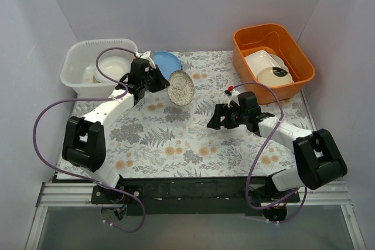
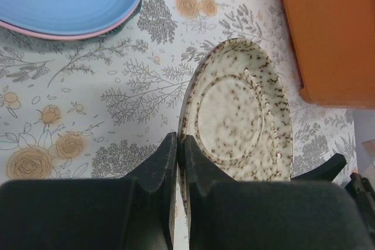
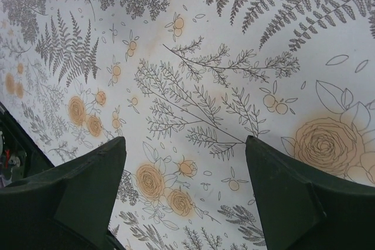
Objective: Place the plates into the plastic bin on the countertop
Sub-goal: Place the plate in the plastic bin.
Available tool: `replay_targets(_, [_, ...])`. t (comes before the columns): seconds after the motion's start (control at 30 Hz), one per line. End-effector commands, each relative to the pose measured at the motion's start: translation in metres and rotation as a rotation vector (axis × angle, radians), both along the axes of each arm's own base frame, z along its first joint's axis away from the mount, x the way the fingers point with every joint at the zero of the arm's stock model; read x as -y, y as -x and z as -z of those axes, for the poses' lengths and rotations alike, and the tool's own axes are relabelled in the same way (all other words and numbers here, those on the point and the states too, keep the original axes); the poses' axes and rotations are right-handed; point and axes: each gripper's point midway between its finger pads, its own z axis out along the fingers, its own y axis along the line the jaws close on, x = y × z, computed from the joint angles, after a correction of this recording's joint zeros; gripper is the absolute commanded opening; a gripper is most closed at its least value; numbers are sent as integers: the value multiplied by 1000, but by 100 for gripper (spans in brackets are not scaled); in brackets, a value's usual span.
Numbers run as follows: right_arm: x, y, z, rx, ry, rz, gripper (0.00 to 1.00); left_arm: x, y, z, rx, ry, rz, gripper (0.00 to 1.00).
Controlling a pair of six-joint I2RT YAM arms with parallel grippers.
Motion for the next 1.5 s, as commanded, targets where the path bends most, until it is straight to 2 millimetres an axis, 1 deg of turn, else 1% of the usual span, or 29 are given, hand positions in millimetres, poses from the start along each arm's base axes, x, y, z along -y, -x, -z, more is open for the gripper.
replay_targets(0.0, [-22, -15, -24, 77, -61, -60, 90, -12, -8, -70, 132, 49, -40, 0])
replay_targets(0.07, [-26, -15, -22, 71, -67, -68, 90, -17, -11, -75, 136, 53, -52, 0])
replay_targets(0.17, [-26, -13, -21, 69, -64, -66, 90, -21, -14, -77, 139, 56, -62, 0])
replay_targets(0.3, [-19, -9, -17, 66, -39, -54, 90, -32, -22, -79, 147, 59, -95, 0])
replay_targets(0.33, [-18, -8, -19, 75, -40, -52, 90, -35, -24, -79, 147, 53, -107, 0])
replay_targets(0.4, [-14, -5, -16, 68, -27, -40, 90, -44, -30, -81, 152, 54, -125, 0])
replay_targets(0.5, [-11, -4, -16, 74, -20, -27, 90, -58, -38, -87, 163, 71, -151, 0])
replay_targets(0.53, [-11, -2, -15, 69, -20, -25, 90, -66, -41, -89, 164, 79, -161, 0])
replay_targets(0.6, [-10, -1, -14, 64, -18, -21, 90, -72, -43, -92, 167, 98, -176, 0])
replay_targets(0.63, [-10, -2, -14, 64, -17, -20, 90, -79, -47, -93, 172, 102, -192, 0])
replay_targets(0.7, [-9, -3, -15, 67, -12, -20, 90, -85, -50, -95, 175, 111, -210, 0])
replay_targets(0.73, [-9, -3, -15, 66, -12, -20, 90, -93, -54, -99, 182, 113, -230, 0])
replay_targets(0.8, [-10, -5, -17, 73, -10, -23, 90, -102, -58, -102, 186, 116, -248, 0])
replay_targets(0.83, [-10, -5, -18, 76, -9, -24, 90, -109, -63, -103, 185, 116, -266, 0])
replay_targets(0.9, [-11, -7, -19, 83, -10, -28, 90, -116, -66, -104, 183, 121, -282, 0])
replay_targets(1.0, [-15, -10, -21, 84, -19, -37, 90, -127, -71, -105, 180, 126, -303, 0])
replay_targets(1.13, [-19, -12, -17, 74, -24, -60, 90, -141, -76, -103, 171, 127, -339, 0])
replay_targets(1.27, [-24, -13, -12, 60, -38, -85, 90, -146, -82, -97, 154, 124, -358, 0])
replay_targets(1.3, [-25, -12, -10, 53, -38, -90, 90, -163, -86, -97, 156, 127, -395, 0])
replay_targets(1.47, [-26, -11, -6, 47, -42, -91, 90, -183, -97, -94, 148, 128, -446, 0])
